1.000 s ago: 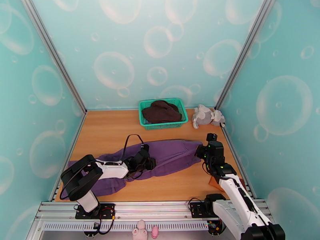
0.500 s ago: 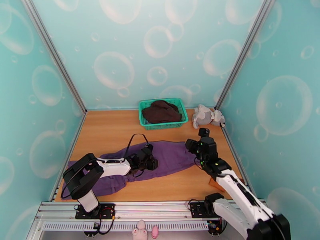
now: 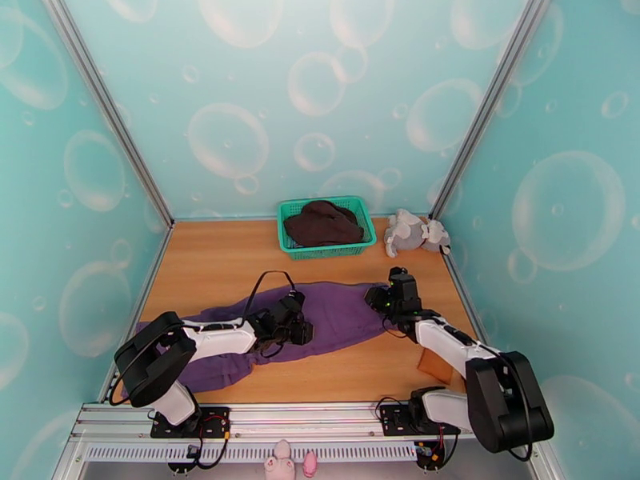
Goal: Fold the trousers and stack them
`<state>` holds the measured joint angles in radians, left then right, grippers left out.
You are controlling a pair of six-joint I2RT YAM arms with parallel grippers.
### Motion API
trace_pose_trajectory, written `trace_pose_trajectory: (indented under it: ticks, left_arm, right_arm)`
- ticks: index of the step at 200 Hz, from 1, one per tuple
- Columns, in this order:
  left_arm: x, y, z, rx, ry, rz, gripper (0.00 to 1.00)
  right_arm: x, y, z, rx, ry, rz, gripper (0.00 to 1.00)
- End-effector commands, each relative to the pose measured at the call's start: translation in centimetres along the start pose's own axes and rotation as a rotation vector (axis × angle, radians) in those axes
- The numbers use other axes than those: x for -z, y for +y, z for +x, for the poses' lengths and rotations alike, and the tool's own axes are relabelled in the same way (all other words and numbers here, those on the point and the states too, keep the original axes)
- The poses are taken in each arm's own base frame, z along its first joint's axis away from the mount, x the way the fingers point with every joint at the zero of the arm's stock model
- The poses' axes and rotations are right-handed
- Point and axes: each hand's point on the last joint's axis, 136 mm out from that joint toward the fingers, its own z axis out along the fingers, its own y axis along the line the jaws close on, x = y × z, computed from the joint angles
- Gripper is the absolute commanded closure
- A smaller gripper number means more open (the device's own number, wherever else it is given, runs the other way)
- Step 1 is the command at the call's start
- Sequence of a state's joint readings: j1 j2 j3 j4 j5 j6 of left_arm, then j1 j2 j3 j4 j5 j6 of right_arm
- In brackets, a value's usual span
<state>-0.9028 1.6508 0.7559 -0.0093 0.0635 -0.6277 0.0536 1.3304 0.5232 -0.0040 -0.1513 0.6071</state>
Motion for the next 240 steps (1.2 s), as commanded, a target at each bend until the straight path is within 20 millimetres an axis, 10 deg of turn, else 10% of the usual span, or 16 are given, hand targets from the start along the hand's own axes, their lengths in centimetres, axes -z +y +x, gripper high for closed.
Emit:
trace_pose_trajectory:
  ticks: [1, 47, 89, 143, 240]
  left_arm:
    - [0.9, -0.3, -0.1, -0.017, -0.008, 0.005, 0.59]
    - [3.9, -2.0, -1.6, -0.048, -0.069, 0.065, 0.59]
    - [6.3, 1.8, -4.0, -0.003, -0.172, -0.135, 0.58]
    - [10.1, 8.8, -4.5, 0.186, -0.265, -0.294, 0.56]
    - [16.6, 19.9, -2.9, 0.536, -0.456, -0.49, 0.53]
  right_arm:
    - [-0.6, -2.1, 0.7, -0.009, 0.045, 0.004, 0.65]
    - [3.4, 5.3, -3.8, 0.168, -0.136, -0.035, 0.66]
    - [1.8, 12.6, 1.2, 0.198, 0.044, -0.259, 0.65]
    - [-4.5, 5.4, 7.1, 0.065, 0.239, -0.114, 0.67]
    - [-5.2, -3.0, -3.0, -0.028, 0.11, 0.113, 0.67]
